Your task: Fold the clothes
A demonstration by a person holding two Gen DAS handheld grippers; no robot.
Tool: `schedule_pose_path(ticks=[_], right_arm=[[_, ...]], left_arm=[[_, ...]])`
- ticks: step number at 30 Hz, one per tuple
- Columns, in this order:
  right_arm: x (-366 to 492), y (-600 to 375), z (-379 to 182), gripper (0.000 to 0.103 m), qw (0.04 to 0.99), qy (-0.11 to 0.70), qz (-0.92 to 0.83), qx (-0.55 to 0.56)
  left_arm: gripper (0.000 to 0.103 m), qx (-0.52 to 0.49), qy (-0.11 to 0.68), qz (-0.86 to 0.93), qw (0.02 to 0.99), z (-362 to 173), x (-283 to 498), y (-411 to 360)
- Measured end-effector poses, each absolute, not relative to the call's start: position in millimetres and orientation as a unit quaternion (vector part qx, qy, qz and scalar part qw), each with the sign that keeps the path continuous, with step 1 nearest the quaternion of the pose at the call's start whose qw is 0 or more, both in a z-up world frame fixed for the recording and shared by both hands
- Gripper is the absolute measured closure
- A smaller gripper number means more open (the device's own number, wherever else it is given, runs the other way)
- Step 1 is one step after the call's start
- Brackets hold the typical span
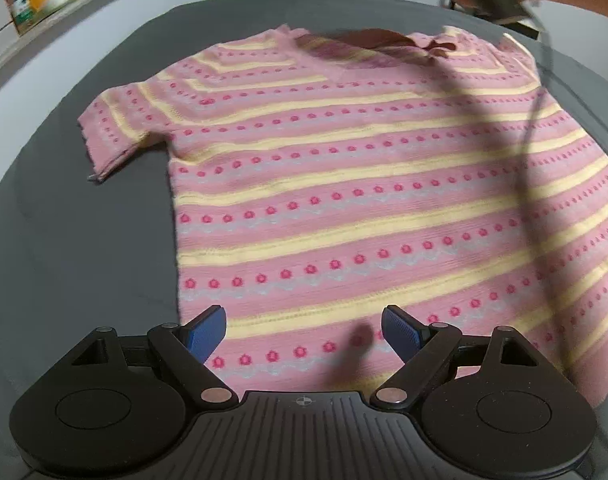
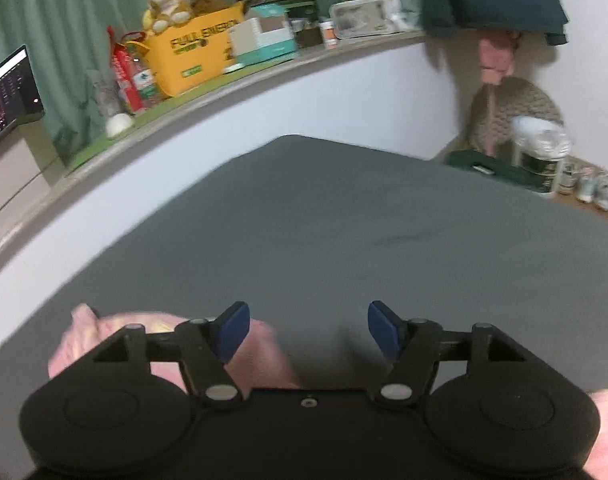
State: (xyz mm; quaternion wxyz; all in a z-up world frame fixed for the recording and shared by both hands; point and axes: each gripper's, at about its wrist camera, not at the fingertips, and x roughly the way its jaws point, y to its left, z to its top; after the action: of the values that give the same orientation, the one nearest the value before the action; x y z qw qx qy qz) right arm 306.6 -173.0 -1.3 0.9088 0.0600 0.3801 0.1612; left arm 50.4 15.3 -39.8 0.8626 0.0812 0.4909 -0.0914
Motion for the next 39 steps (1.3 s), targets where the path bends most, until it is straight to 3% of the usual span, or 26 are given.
schedule_pose_path(ticks=[4,11,19,21,24,26,27,35,39], right_arm=[[293.1,-211.0,-3.2,0.041,0.897,0.427,0.101,-0.063],[290.7,-192.9,-34.7,0.058,0.859,0.464,0.136,-0.169],[289.5,-191.9,-19.4,0.053,0.824,0.494,0.238,-0.143],[286.5,-179.8,-24.7,0.053,0.812,0.501,0.236,-0.184],[290.1,-165.8,-33.8,0.067,0.796,0.511,0.226,-0.232],[293.7,-160.9,-36.0,0.099,0.799,0.509,0.207,-0.245],[296.1,-160.9,-34.8,0.101,0.807,0.504,0.193,-0.24],[316.4,-160.4,-13.6,0.101,0.864,0.455,0.112,-0.184],[323.5,-148.9,-10.8,0.097,0.85,0.472,0.125,-0.197]], left_arm=[[0.017,0.084,0.489,-0.097,0.863,-37.1,50.9,9.2],[0.017,0.094,0.487,-0.107,0.862,-32.9,48.8,3.8],[0.017,0.072,0.501,-0.103,0.856,-40.7,57.9,4.7],[0.017,0.075,0.503,-0.106,0.855,-41.5,57.4,1.8],[0.017,0.087,0.498,-0.117,0.855,-38.9,53.4,-2.3],[0.017,0.086,0.496,-0.115,0.856,-36.9,52.6,-0.6],[0.017,0.086,0.495,-0.115,0.857,-35.9,52.2,0.2],[0.017,0.072,0.492,-0.109,0.861,-34.1,50.8,7.2],[0.017,0.066,0.491,-0.109,0.862,-33.4,51.3,9.4]])
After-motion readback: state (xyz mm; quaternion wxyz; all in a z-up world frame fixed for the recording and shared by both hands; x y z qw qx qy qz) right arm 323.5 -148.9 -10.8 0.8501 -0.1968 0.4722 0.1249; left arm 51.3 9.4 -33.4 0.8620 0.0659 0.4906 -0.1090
